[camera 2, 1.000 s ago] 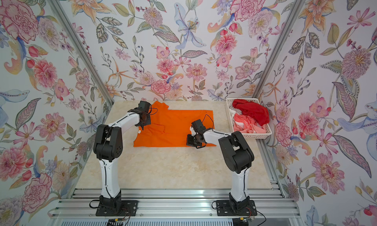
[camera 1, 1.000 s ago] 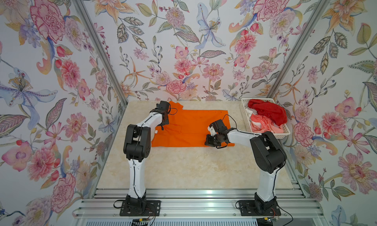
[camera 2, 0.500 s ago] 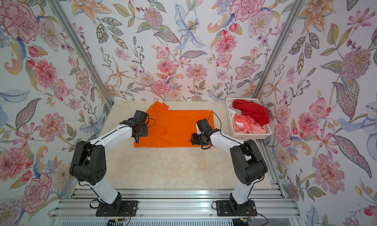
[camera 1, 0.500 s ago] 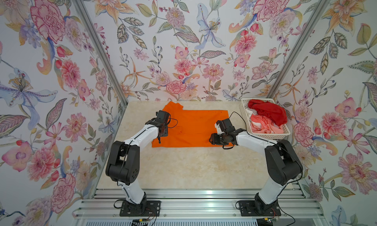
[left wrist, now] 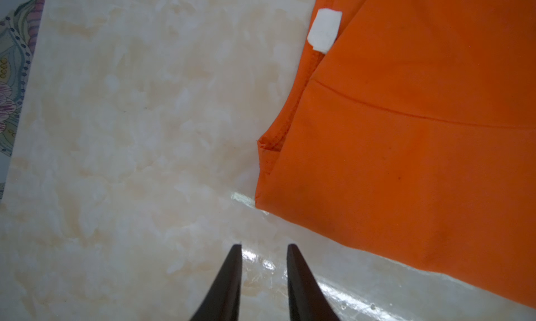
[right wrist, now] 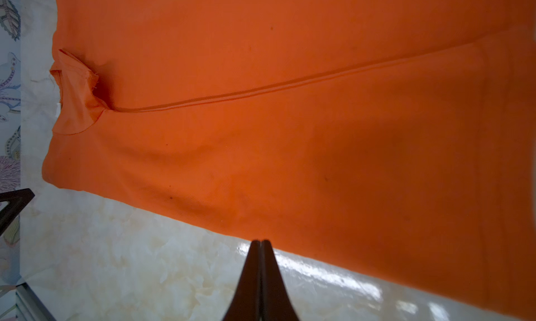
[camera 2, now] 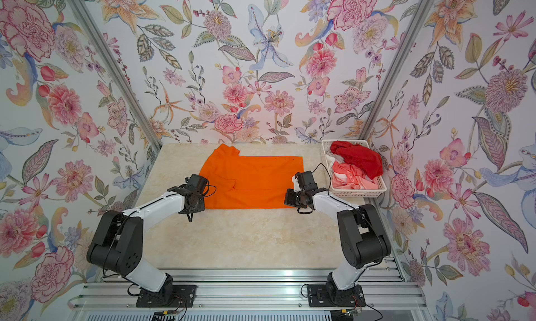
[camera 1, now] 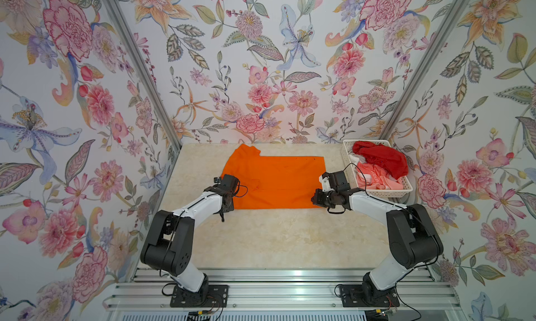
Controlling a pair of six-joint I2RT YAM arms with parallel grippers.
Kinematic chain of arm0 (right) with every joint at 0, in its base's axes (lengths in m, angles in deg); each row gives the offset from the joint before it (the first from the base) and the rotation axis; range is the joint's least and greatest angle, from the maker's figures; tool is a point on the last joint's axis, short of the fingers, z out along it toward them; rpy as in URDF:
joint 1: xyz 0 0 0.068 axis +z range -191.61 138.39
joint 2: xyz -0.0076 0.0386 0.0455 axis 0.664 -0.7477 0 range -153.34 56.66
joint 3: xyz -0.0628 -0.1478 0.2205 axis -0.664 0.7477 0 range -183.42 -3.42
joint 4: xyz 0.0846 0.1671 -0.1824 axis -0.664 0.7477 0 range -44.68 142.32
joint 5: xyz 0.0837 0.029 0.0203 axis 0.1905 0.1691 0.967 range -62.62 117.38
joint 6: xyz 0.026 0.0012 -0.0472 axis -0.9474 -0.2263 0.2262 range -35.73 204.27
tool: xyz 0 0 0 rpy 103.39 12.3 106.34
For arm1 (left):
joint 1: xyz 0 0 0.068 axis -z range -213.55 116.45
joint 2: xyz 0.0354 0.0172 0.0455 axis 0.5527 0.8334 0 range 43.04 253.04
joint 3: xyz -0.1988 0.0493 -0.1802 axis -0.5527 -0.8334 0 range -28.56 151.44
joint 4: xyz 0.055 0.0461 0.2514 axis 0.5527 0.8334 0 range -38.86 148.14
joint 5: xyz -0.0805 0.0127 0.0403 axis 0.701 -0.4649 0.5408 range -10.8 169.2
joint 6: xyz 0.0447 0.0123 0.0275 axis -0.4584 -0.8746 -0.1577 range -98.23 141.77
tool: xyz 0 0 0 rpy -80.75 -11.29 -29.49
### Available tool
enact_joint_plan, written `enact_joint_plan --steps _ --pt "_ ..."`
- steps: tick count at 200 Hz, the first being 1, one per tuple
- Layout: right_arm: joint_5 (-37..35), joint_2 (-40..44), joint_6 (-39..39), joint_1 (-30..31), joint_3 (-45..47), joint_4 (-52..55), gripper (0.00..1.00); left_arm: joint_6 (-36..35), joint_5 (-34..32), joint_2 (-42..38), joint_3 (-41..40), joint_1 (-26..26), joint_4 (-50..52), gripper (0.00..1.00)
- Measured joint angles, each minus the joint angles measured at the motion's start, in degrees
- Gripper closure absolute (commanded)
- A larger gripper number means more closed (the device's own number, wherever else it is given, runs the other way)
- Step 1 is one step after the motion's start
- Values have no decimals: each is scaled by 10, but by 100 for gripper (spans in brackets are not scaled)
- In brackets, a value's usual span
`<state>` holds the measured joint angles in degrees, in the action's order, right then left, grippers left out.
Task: Fold and stack t-shirts
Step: Adjust the T-shirt at the center of the board.
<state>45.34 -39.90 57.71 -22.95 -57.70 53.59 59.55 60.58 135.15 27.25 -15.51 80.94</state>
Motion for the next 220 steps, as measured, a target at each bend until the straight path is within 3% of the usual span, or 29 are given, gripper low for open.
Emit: enact_joint_plan --steps 5,123,171,220 --pt "6 -7 -2 0 0 -3 100 -1 -1 0 3 2 -2 100" --pt "24 -82 -9 -7 -26 -14 100 -7 -27 140 55 7 -46 100" --pt "12 -79 -4 -19 -17 -9 100 3 -24 125 39 -2 -42 100" --pt "2 -19 -12 -7 56 -19 100 52 0 19 -75 25 -4 100"
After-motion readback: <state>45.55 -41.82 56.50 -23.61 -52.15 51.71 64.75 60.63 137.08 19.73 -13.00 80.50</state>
